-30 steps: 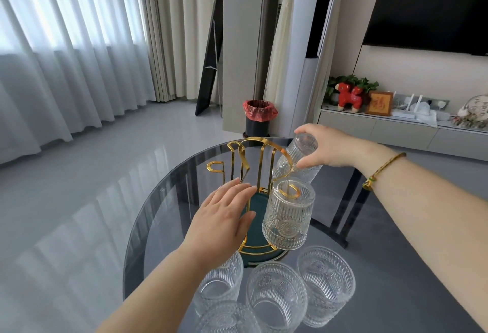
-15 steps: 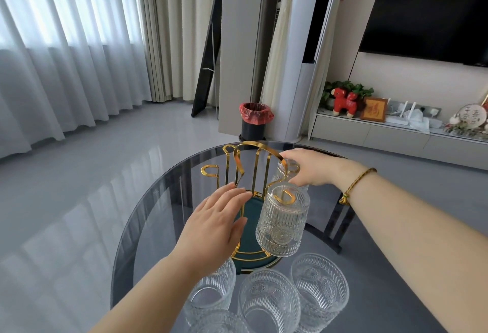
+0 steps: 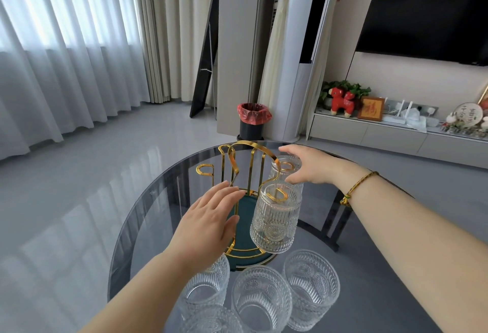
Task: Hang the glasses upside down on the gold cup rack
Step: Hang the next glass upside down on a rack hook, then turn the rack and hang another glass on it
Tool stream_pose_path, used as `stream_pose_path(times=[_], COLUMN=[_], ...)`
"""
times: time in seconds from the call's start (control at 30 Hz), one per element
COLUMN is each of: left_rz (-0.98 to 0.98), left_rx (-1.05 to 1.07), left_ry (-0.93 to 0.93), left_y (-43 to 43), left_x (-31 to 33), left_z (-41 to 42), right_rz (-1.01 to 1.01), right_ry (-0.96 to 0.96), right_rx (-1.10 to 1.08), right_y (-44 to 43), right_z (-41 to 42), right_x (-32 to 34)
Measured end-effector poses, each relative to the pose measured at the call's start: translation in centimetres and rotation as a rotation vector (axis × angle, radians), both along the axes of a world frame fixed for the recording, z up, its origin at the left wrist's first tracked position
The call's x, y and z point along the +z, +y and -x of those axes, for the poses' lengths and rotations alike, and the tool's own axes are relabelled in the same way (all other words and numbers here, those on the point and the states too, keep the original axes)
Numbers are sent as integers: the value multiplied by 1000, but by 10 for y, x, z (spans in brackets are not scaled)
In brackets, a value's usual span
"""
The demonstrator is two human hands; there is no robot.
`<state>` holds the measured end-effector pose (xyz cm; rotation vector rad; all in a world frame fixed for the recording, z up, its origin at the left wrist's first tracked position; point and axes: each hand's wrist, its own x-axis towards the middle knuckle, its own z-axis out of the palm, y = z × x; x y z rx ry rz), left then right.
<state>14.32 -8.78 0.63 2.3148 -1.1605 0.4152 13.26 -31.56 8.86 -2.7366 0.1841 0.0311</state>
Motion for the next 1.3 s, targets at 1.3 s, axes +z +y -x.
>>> stream_pose_path(times=[1.3], left_rz=[-228], left_rx=[190], left_ry=[-2], left_y=[-24], left_x=[20], left_z=[1], right_rz=[-919], right_ry=[-403], right_rx=[-446], right_y=[49], right_z=[158], right_x=[-169])
